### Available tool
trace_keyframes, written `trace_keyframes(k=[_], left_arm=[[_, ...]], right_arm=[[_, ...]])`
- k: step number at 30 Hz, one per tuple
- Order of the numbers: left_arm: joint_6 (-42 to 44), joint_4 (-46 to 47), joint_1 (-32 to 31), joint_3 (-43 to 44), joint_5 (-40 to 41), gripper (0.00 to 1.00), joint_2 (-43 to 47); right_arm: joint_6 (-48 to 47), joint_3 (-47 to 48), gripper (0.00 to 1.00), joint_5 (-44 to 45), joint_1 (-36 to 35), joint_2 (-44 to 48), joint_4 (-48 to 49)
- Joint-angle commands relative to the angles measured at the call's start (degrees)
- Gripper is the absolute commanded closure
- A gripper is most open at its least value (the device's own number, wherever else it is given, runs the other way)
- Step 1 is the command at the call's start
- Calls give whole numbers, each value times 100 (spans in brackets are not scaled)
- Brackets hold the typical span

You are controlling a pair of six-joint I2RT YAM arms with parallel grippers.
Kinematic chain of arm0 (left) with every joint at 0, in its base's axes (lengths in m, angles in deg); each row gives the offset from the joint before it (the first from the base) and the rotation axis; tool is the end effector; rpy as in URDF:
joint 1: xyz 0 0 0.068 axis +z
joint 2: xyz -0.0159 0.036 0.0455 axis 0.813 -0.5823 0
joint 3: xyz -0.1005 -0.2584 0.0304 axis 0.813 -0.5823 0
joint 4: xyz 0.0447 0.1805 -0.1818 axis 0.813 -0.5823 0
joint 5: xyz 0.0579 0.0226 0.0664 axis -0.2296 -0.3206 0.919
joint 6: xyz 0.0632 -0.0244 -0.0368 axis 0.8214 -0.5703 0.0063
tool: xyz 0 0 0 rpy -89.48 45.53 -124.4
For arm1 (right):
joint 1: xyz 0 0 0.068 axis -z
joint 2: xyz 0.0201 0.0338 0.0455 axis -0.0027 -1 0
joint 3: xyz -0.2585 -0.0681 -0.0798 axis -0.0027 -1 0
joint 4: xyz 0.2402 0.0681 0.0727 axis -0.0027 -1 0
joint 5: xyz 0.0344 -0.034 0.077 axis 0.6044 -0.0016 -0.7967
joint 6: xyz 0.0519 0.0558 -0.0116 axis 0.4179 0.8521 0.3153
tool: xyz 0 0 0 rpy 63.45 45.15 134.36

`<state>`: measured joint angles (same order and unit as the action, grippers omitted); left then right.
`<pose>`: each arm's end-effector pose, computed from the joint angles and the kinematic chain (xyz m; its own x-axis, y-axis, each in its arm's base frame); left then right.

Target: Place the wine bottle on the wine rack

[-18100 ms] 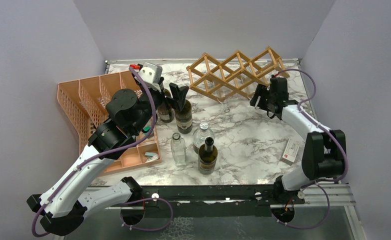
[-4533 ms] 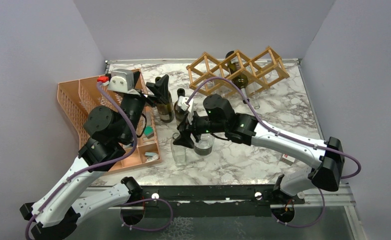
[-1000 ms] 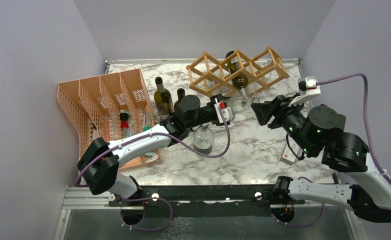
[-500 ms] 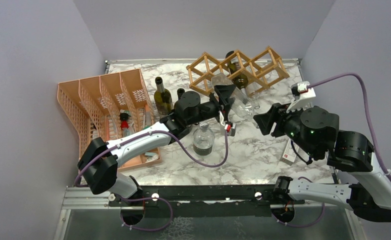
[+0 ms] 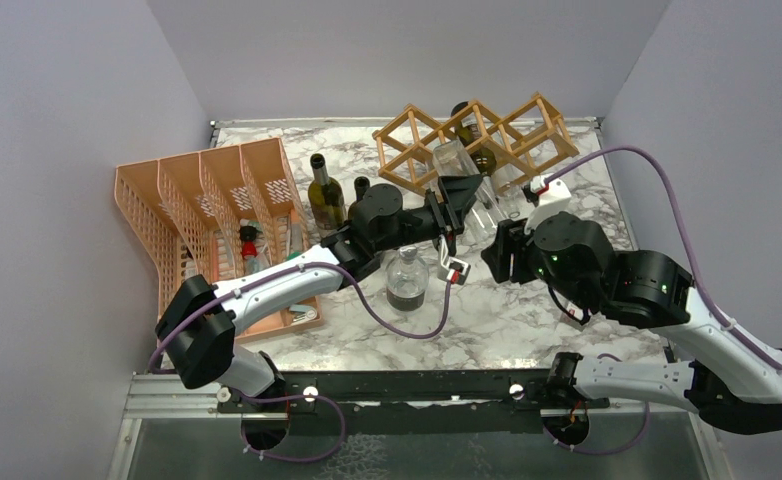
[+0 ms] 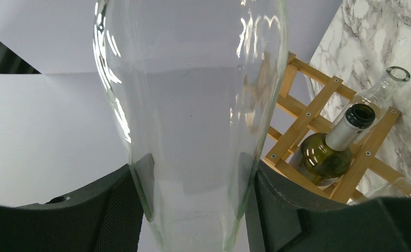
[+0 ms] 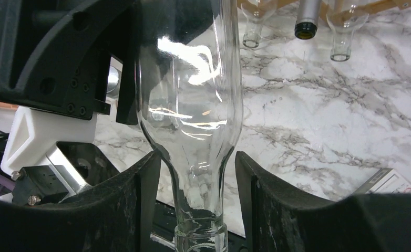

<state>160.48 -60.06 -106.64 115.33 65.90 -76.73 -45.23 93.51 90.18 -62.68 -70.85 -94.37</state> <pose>0.2065 -0.3089 0.3517 0.9657 0.2524 0.0608 -0.0659 0.0121 0.9978 0.1046 0.1263 0.4173 -0.5005 -0.0580 -0.8638 -0.3566 0.9230 0.1447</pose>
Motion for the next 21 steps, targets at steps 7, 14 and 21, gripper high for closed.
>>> trace_keyframes(k=[7,14,21], left_arm=[[476,369,-114,334,-149,100,70],[634,369,-154,303,-159,100,141],[1049,369,-180,272,2,100,109]], right_arm=[[1006,18,46,319,-23,-473,-582],[1073,-65,51,391,-22,-555,-466],[923,13,40,283,-23,-603,-439]])
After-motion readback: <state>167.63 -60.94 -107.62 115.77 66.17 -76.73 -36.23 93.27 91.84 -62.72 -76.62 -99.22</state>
